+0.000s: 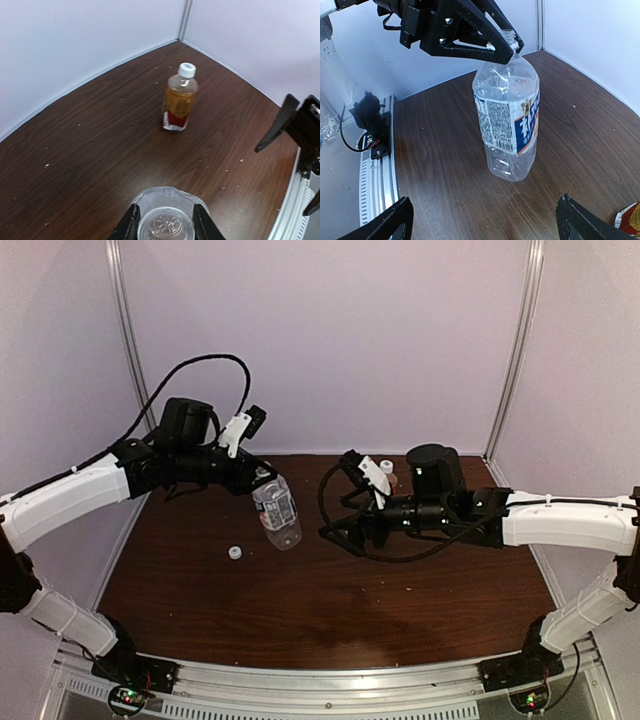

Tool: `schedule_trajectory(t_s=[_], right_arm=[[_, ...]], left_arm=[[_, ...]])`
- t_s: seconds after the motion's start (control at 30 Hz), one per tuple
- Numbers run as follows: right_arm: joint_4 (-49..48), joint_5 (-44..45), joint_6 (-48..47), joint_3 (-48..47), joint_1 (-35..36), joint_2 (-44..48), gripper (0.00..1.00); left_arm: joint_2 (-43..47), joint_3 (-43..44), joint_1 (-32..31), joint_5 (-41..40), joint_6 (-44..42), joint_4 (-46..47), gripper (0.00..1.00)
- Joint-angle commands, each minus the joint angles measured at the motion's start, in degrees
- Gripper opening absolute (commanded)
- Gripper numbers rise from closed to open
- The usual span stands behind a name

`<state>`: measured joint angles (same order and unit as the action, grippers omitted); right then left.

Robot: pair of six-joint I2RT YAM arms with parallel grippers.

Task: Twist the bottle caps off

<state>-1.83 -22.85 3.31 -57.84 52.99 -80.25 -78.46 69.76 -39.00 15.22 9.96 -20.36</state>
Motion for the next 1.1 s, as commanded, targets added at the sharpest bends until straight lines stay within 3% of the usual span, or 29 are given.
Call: schedule_trajectory(t_s=[0.0,0.27,0.5,0.77,1.07], right_arm=[[0.83,6.56,1.69,-0.60,0.01,0.61,1.00],[3.06,12.61,3.21,-1.57,0.01,-0.36,1.00],[3.52,15.95,5.07,-1.90,0.00,-0.39,1.00],[5.70,19.18,4.95,-1.86,-0.06,0.39,1.00],[6.04,21.06,5.42,-0.88,-0.02,1.02,1.00]], left_arm=[[-2.36,-0.24,2.56,-10.71,0.48,1.58,0.00],[-8.21,0.47,5.33,-21.75,2.13,6.10,0.00],[-13.05,0.86,7.35,-22.83,3.28,11.02,0.02],[-17.58,1.65,7.80,-23.30,3.32,12.44,0.09],[-15.94,-3.13,7.83,-22.12,5.08,15.49,0.29]])
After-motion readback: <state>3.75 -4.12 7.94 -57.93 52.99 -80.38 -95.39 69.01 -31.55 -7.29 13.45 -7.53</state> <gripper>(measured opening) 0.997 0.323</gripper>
